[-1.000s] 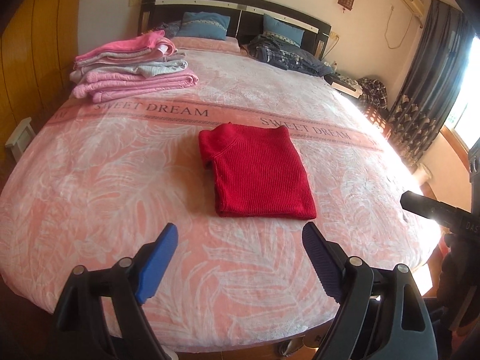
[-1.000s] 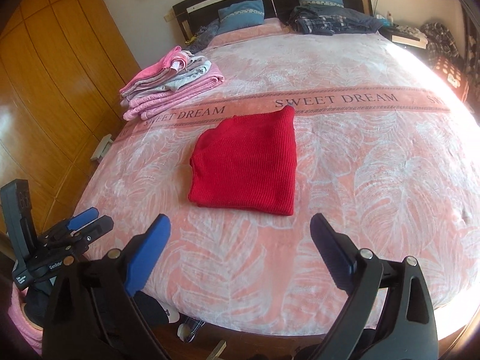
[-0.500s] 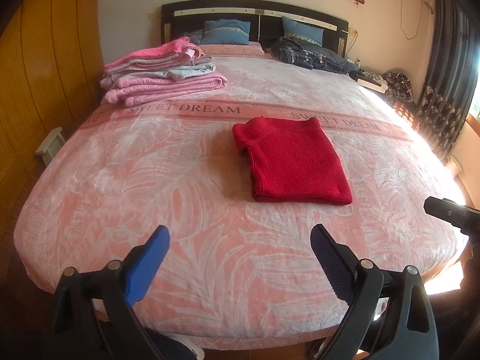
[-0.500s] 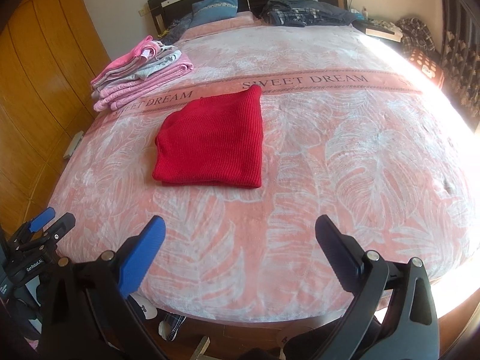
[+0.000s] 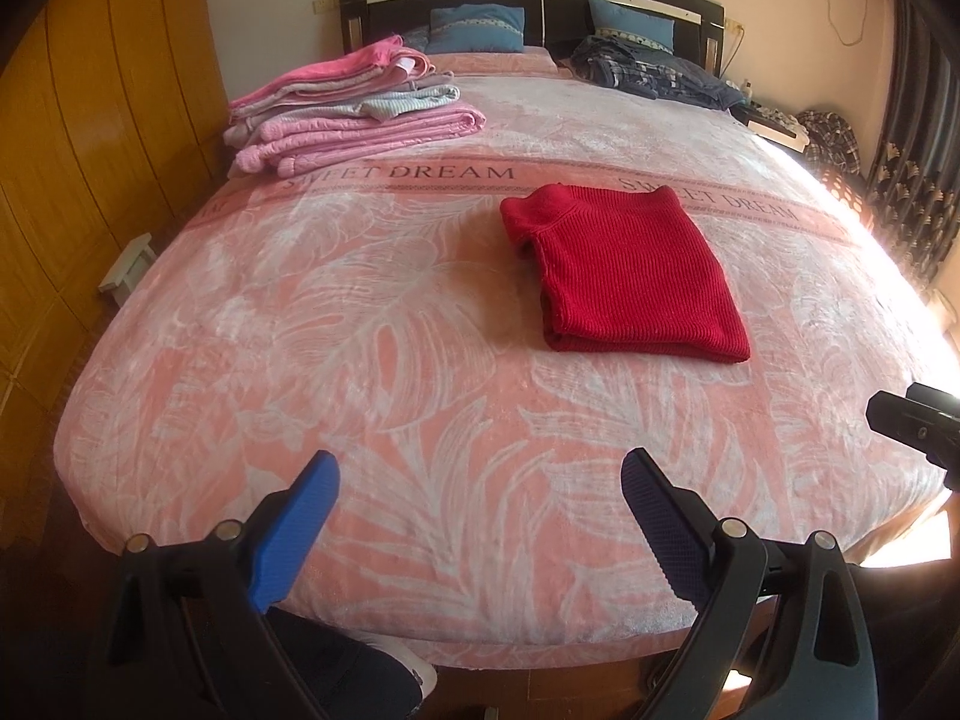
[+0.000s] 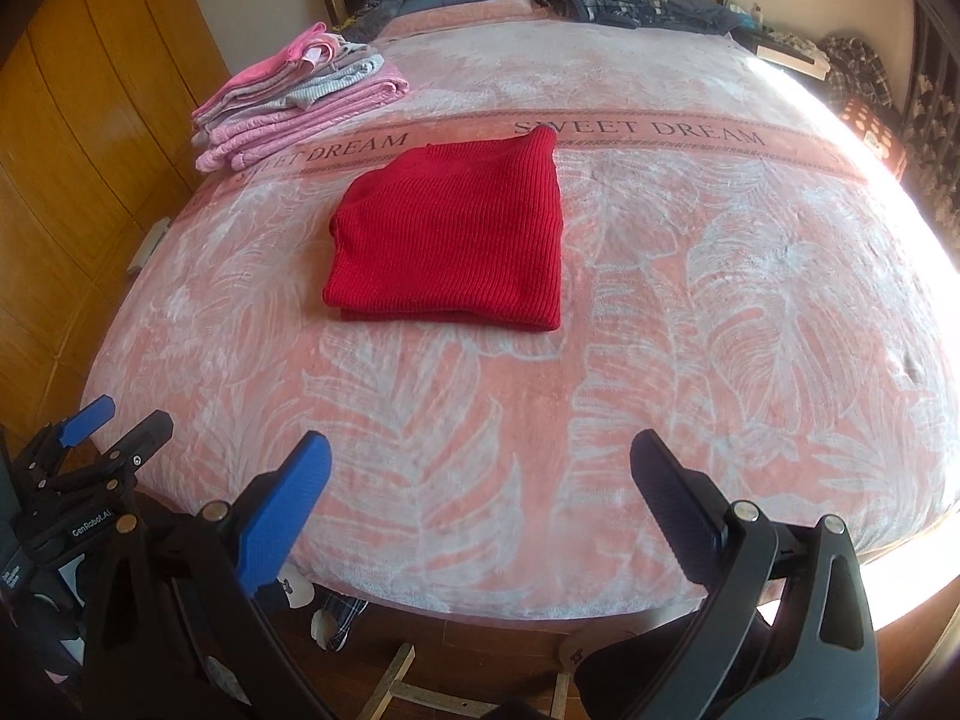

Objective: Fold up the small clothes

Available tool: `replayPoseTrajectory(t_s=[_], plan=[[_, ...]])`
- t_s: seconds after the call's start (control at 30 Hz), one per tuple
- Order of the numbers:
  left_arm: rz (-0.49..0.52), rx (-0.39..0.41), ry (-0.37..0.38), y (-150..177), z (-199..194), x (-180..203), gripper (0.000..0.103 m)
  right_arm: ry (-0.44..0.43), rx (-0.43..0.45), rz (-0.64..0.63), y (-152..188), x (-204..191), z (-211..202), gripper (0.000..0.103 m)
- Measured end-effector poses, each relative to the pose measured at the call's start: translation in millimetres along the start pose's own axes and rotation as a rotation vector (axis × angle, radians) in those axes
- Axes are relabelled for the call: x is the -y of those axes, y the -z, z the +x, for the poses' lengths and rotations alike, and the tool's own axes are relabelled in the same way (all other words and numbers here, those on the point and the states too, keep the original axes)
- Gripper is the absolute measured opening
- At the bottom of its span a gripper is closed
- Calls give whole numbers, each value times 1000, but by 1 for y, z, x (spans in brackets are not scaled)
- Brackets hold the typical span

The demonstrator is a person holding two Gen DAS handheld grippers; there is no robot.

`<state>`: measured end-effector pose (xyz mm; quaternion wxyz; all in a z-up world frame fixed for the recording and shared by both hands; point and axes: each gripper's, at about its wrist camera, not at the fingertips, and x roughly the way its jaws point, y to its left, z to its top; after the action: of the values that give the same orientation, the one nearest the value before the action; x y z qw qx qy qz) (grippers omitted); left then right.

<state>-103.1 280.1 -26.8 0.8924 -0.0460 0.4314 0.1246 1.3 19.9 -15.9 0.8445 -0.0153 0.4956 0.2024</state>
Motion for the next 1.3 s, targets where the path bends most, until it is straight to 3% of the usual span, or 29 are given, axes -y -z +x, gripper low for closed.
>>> replayPoseTrajectory(t_s=[0.23, 0.47, 1.3], plan=[[13, -14, -14, 3, 2, 1, 95, 0, -65, 9, 10, -2, 15, 99], [6, -54, -15, 6, 9, 0, 96, 11, -59, -30, 14, -8, 15, 99], [15, -71, -23, 7, 14, -1, 96, 40, -52, -43, 14, -9, 21, 99]])
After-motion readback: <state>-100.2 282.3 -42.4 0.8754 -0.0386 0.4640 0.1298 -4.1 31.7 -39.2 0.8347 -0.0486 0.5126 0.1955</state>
